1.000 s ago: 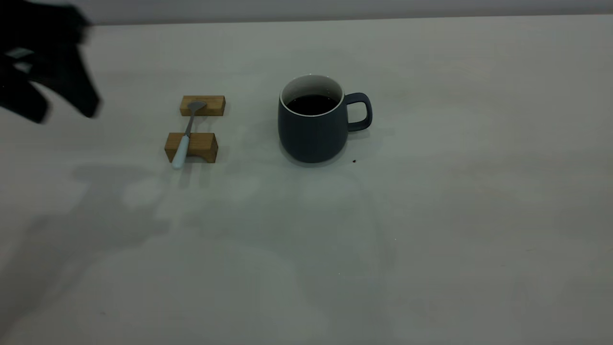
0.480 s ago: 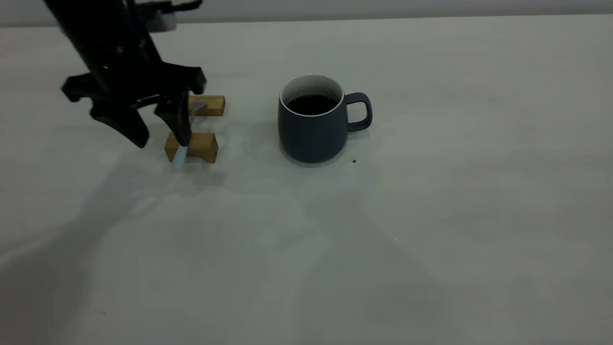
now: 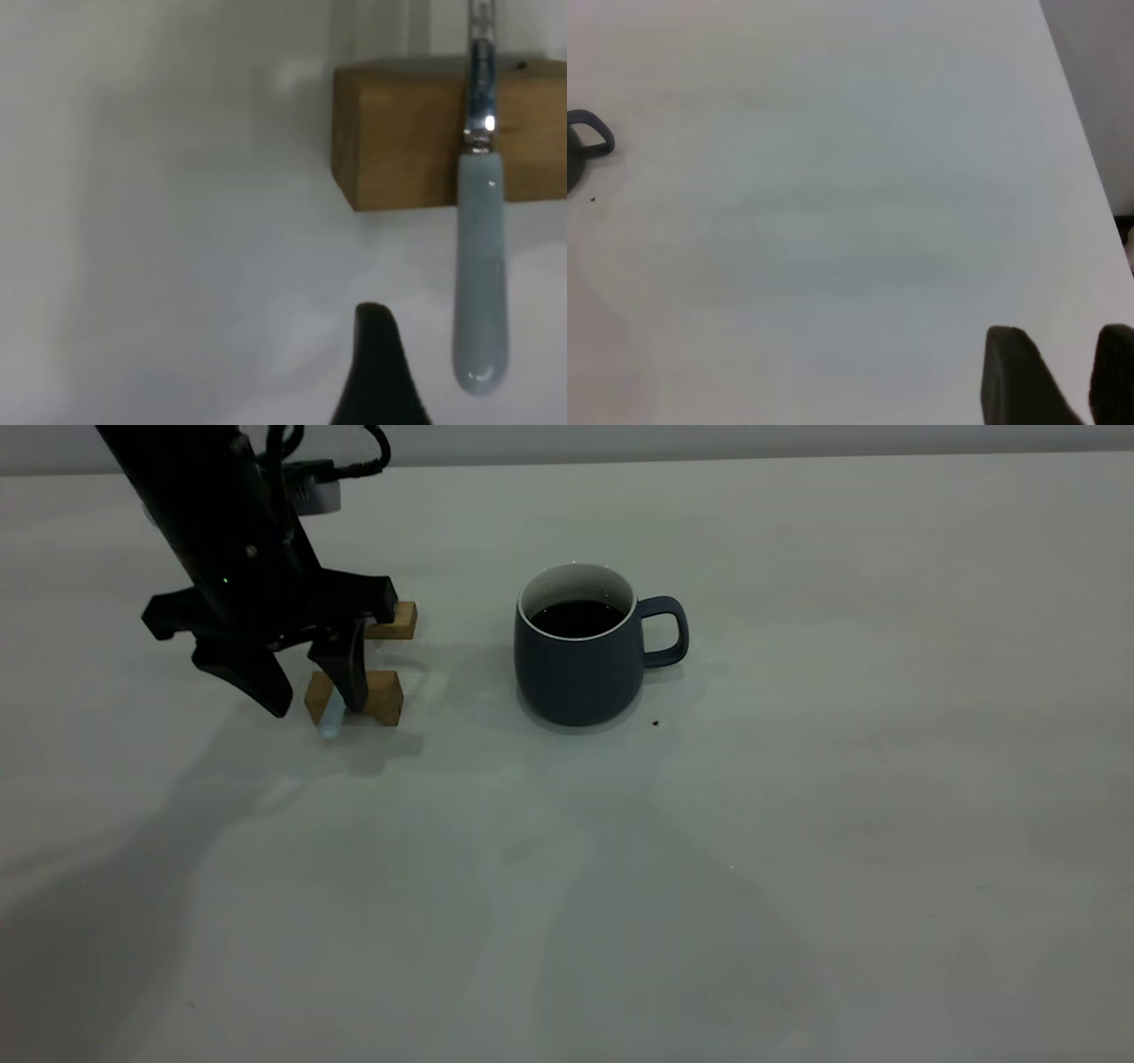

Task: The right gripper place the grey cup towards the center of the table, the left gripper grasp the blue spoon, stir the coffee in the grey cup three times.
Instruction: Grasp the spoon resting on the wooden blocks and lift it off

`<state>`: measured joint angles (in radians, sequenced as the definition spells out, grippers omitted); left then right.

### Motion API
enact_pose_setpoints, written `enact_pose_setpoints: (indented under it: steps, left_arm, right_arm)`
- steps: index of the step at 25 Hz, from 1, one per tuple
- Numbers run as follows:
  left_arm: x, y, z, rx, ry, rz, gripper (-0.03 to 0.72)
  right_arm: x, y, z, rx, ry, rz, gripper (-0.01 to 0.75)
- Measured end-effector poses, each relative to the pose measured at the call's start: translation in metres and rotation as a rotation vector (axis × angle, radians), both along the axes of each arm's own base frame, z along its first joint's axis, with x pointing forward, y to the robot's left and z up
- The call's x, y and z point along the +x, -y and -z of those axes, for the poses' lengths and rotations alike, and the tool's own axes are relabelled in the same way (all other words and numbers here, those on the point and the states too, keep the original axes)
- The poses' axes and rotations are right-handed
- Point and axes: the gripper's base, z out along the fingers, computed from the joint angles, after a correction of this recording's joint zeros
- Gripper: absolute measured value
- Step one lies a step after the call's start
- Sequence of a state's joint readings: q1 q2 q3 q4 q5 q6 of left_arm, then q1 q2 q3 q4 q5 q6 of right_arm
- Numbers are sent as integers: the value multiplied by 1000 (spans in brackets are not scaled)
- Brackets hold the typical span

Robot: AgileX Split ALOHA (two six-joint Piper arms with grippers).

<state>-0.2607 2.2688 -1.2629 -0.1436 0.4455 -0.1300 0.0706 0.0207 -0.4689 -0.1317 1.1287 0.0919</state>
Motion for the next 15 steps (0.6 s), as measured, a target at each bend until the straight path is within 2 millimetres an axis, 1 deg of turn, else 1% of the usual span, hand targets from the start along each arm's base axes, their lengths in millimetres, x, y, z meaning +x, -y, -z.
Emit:
enact_pose_setpoints:
  steps: [6,10,15]
  left_arm:
    - [0,0,15,4,-1,-9,595]
    - [7,1,20,1,14,-12,595]
    - [16,8,27,0,4,1,593]
  right_arm:
    - [0,0,0,0,0,0,239]
    - [0,0,0,0,0,0,239]
    - [0,0,0,0,0,0,239]
